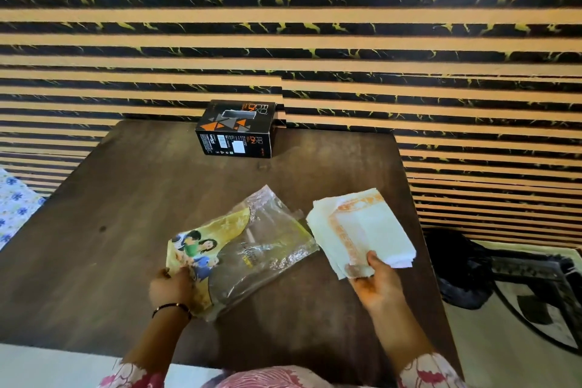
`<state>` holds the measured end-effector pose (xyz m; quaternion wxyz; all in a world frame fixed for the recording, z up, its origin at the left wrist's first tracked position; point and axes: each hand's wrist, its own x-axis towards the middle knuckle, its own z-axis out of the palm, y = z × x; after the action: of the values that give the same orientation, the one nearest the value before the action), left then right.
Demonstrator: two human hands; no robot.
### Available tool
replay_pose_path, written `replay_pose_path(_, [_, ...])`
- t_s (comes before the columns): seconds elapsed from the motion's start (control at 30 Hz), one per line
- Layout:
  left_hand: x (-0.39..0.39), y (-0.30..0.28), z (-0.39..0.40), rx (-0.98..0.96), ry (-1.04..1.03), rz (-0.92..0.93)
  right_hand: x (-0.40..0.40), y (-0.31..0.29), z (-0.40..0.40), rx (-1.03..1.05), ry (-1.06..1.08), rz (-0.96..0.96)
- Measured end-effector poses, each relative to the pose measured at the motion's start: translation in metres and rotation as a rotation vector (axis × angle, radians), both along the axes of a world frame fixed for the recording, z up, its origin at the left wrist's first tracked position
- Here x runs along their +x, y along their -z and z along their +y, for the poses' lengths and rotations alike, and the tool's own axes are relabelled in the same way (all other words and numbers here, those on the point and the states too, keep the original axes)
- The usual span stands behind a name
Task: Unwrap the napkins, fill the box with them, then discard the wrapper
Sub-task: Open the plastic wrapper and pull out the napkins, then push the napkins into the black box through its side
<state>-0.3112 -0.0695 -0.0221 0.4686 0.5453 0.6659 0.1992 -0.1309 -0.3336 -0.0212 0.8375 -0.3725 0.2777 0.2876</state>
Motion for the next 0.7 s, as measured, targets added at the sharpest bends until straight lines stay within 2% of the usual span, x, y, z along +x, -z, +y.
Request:
replay_pose_path(0.07, [-0.001, -0.001, -0.009, 0.079, 0.066, 0.074, -0.010, -0.006, 0.006, -0.011, -0.080, 0.016])
replay_pose_path(0.17, [-0.003, -0.008, -0.020, 0.381, 0.222, 0.149, -0.029, -0.020, 0.011, -0.046, -0.507, 0.141])
replay_pose_path(0.23, [-0.002, -0.016, -0.017, 0.561, 0.342, 0.102, -0.040, -0.029, 0.016, -0.134, -0.815, 0.110])
replay_pose_path(0.33, [0.006, -0.022, 0.001, 0.695, 0.590, 0.064, -0.057, -0.039, 0.038, -0.326, -1.033, -0.195])
replay_pose_path(0.43, [0.020, -0.014, 0.014, 0.814, 0.981, 0.318, -0.075, -0.058, 0.070, -0.472, -1.096, -0.546])
replay_pose_path(0.5, [0.026, -0.003, 0.024, 0.837, 1.172, 0.504, -0.086, -0.065, 0.097, -0.573, -1.140, -0.727])
replay_pose_path(0.6, [0.024, 0.012, 0.040, 0.771, 1.266, 0.583, -0.097, -0.053, 0.135, -0.902, -1.291, -0.962])
replay_pose_path(0.7, [0.007, 0.021, 0.065, 0.639, 1.175, 0.533, -0.105, -0.032, 0.170, -1.199, -1.417, -0.965])
